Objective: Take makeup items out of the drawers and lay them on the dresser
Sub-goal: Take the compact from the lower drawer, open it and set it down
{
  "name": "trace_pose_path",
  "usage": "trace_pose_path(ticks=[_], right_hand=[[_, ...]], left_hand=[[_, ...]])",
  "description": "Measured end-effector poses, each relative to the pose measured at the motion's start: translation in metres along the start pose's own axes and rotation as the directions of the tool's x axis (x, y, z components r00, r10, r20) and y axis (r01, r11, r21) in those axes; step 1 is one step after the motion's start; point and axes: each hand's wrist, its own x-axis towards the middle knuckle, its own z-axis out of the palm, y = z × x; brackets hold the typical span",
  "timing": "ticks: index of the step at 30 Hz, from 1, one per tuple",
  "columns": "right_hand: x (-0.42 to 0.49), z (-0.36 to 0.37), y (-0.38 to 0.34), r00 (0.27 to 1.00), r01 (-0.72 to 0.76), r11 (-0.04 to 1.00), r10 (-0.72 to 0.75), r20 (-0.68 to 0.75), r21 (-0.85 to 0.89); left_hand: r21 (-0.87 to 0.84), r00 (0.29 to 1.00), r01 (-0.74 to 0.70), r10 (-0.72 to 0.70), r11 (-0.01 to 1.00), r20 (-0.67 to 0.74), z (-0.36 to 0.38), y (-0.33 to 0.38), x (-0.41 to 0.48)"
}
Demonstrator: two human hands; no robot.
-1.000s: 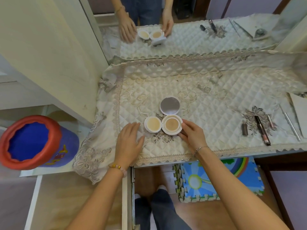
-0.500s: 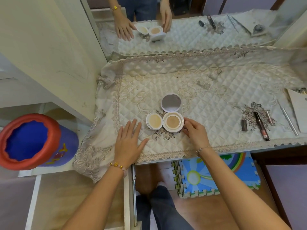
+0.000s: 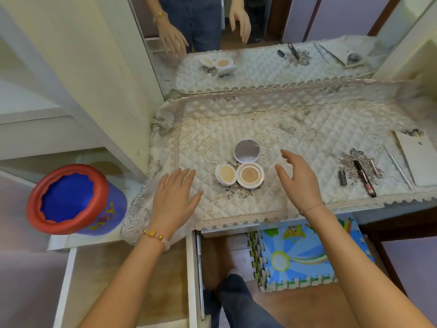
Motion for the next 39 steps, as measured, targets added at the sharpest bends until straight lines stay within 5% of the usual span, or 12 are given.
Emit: trace_pose_path(ticks=[9,20,31,39], right_hand=[[-0.032,-0.019,-0.033,0.96,0.263,0.949,-0.276,-0.05,-0.175],[-0.068,-0.014,-0.064,0.935,0.336,0.917,-0.352,-0.04,-0.215],[-0.144,0.052,-0.111,0.955,0.29,0.942,-0.295,-0.011,-0.167],[-0.235,0.129,-0.162,0.993,0.112,0.97,-0.116,-0.006,-0.217]], left_hand=[[0.02,0.986,-0.017,0.02,1.0,-0.166,-0.049,0.003,-0.033],[0.032,0.961,-0.005,0.014,0.999,-0.276,-0.082,0.0,-0.073],[-0.051,0.966,-0.05,0.036,0.997,-0.256,-0.078,-0.076,-0.138],[-0.058,0.979,-0.128,0.117,0.99,-0.167,-0.056,-0.19,-0.209]])
